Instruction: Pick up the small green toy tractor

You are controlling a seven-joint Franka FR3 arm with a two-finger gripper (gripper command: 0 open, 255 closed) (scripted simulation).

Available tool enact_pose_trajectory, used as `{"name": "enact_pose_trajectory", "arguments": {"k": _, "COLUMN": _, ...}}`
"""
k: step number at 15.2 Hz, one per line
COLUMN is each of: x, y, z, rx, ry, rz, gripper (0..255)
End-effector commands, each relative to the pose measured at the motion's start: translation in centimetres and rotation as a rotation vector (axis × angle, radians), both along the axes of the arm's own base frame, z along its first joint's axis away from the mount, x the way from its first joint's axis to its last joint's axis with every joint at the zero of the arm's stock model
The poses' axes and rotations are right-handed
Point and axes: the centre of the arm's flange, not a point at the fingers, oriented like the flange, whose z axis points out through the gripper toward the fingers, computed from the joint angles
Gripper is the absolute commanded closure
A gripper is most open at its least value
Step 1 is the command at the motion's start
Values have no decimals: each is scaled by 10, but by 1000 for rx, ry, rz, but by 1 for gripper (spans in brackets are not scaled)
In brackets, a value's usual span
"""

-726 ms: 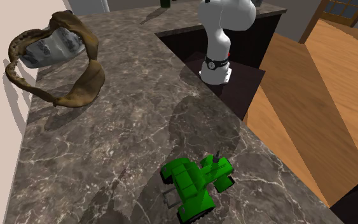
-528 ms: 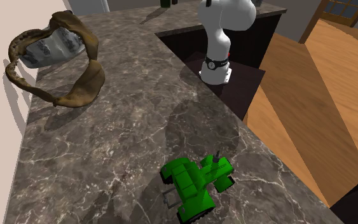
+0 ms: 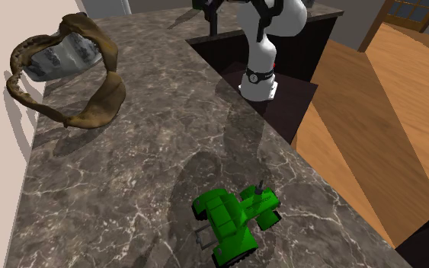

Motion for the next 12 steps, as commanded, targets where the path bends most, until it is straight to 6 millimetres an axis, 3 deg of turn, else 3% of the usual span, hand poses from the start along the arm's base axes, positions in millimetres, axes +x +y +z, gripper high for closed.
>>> {"name": "enact_pose_trajectory", "arguments": {"k": 1, "x": 22, "y": 16, "z": -12, "rx": -5, "ry": 10, "rz": 8, "gripper": 0}}
{"name": "enact_pose_trajectory", "arguments": {"k": 12, "x": 129, "y": 110, "z": -70, "rx": -34, "ry": 64, "rz": 55, "gripper": 0}}
